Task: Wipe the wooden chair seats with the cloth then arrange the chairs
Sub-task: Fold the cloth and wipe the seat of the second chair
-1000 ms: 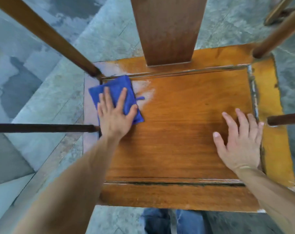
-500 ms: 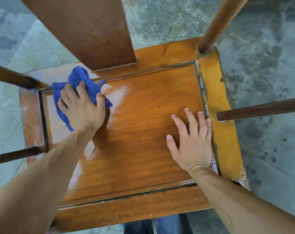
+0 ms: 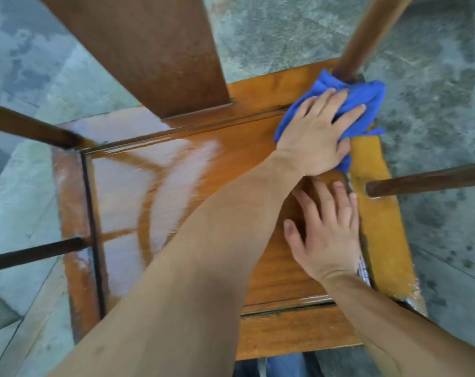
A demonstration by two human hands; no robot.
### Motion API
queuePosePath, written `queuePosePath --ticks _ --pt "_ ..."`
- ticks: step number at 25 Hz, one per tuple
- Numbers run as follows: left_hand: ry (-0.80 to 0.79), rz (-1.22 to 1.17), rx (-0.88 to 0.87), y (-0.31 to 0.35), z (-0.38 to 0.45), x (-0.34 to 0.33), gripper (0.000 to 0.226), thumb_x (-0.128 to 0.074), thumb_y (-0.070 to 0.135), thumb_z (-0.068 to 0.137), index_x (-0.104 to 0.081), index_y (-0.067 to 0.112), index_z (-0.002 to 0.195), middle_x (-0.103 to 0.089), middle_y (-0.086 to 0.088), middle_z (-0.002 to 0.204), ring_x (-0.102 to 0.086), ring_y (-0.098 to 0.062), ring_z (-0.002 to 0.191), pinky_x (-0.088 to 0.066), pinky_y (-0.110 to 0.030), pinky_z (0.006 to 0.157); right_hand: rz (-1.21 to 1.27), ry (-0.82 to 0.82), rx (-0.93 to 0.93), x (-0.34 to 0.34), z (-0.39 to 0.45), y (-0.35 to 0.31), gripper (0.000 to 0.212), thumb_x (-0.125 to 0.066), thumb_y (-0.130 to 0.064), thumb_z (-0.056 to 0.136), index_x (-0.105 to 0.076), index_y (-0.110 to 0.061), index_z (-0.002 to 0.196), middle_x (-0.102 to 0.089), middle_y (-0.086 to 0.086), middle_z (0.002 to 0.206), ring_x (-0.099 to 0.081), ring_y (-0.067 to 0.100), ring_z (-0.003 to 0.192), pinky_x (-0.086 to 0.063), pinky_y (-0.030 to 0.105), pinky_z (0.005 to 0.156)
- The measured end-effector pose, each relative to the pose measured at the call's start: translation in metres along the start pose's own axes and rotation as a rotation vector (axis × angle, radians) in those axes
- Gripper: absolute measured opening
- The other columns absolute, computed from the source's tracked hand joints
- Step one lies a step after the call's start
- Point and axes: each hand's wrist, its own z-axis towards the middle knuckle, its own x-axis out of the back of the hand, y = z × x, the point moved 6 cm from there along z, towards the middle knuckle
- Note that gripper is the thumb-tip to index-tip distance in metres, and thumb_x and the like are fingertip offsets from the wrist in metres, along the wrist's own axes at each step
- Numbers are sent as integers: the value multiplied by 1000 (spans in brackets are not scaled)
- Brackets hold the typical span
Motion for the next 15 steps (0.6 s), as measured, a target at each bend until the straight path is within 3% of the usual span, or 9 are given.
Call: queuePosePath --ticks 3,5,8,11,13,15 --pt "44 -33 -103 -37 -55 2 55 -41 38 91 -51 28 144 -47 -10 152 -40 -33 142 -26 -45 116 -11 -16 -11 0 1 -3 56 -44 -47 91 -52 -23 141 -43 9 154 -32 43 143 -17 59 121" --pt "86 -91 -15 -87 -101 11 52 -48 35 89 -56 27 140 -52 -12 147 -47 -34 137 -31 -45 113 -12 -13 -5 1 1 -3 57 -44 -47 90 -53 -22 141 -42 10 155 -32 44 142 -17 59 121" --pt "111 -61 240 -172 -197 14 54 -49 37 90 -52 27 144 -50 -14 148 -44 -34 138 -29 -43 114 -11 -5 -4 2 1 -3 58 -45 -46 90 -51 -20 141 -40 11 155 -30 43 142 -17 60 120" --pt "119 -30 693 -247 -306 18 61 -32 45 93 -43 23 149 -40 -21 152 -37 -41 139 -27 -49 117 -18 17 9 1 1 -10 58 -47 -44 91 -49 -17 143 -37 12 155 -28 43 142 -16 60 120" --pt "119 -42 923 -263 -335 16 64 -25 47 94 -35 22 152 -31 -22 157 -29 -42 145 -21 -51 120 -19 13 27 0 5 -13 57 -47 -44 93 -48 -17 143 -36 13 155 -28 44 142 -15 59 120" --pt "127 -102 1044 -242 -338 9 64 -25 45 95 -29 24 155 -23 -16 163 -19 -37 151 -14 -51 122 -53 22 24 -2 2 -14 56 -46 -44 94 -46 -18 144 -36 13 155 -28 44 143 -16 60 120"
